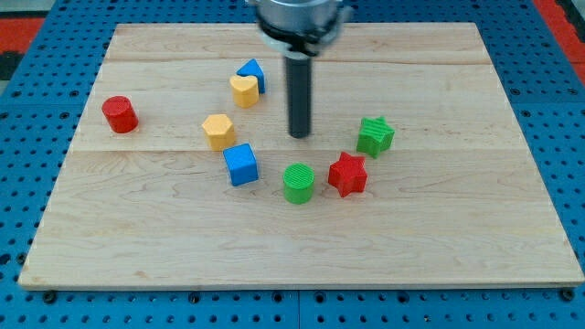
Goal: Move the red star diagonally to the top right of the red circle
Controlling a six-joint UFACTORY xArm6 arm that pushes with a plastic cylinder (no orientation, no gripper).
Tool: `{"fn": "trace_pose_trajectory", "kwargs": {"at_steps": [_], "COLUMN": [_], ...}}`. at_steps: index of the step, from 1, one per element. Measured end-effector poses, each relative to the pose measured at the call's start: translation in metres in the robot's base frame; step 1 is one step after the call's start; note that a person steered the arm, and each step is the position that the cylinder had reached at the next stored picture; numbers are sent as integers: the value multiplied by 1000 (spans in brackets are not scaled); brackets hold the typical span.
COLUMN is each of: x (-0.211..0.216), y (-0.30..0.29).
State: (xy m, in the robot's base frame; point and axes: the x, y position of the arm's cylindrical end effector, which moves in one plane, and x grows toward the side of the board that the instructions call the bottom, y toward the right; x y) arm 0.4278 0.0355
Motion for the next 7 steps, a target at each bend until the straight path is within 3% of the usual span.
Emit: {"fn": "trace_pose_trajectory", "kwargs": {"at_steps": [2, 4, 5, 7], "x": [62, 86, 116, 112], "y": [27, 139, 103, -38]}}
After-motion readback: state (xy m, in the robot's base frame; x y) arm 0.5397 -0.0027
